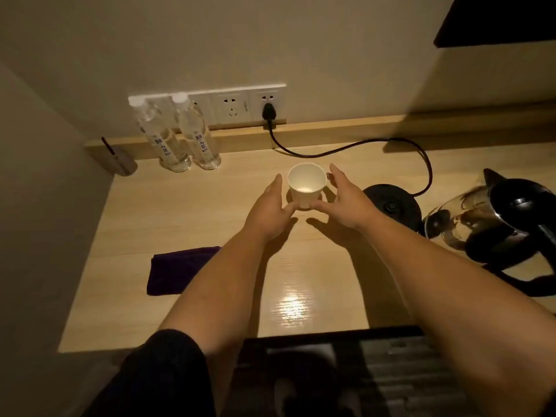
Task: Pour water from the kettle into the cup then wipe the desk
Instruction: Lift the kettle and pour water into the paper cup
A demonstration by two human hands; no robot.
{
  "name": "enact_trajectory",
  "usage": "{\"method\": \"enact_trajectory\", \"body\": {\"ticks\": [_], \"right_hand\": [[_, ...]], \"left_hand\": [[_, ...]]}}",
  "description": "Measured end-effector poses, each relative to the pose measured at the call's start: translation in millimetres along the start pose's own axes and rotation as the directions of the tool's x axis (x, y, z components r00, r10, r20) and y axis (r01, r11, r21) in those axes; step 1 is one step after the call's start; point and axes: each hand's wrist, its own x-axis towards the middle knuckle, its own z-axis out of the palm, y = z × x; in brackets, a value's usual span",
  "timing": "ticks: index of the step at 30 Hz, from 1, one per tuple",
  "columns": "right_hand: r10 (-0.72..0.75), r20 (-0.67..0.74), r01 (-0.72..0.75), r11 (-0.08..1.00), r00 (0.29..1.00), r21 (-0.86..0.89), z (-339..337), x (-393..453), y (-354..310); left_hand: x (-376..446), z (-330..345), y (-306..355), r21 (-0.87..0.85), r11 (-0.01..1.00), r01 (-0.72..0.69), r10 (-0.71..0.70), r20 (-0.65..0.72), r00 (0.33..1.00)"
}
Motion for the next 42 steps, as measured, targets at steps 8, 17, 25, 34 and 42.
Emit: {"method": "enact_trajectory", "body": {"ticks": [8,17,25,34,42], "right_hand": [[-0.044,-0.037,0.047,0.995,0.998,0.093,5.9,15.0,4.2],[-0.078,-0.061,0.085,0.989,0.995,0.120,-15.0,-35.2,-1.1],[-0.111,0.022,0.108,0.991,0.994,0.083,-19.7,-108.4,26.5],[-0.101,0.084,0.098,0.994,0.991,0.042,-31.0,-142.9,57.7],[-0.046,0.092,0.038,0.996,0.995,0.085,-30.2,-141.7,68.8]], "left_hand": [[5.9,3.8,12.3,-0.212,0.975,-0.062,0.045,-0.084,0.995],[-49.7,0.6,44.7,-0.332,0.940,-0.073,0.045,-0.093,0.995],[-127.9,39.4,63.9,-0.316,0.948,-0.040,0.005,-0.109,0.994],[-160.4,81.7,80.4,-0.296,0.954,0.034,-0.066,-0.101,0.993],[-155.8,98.1,72.3,-0.287,0.957,0.052,-0.078,-0.080,0.994]]}}
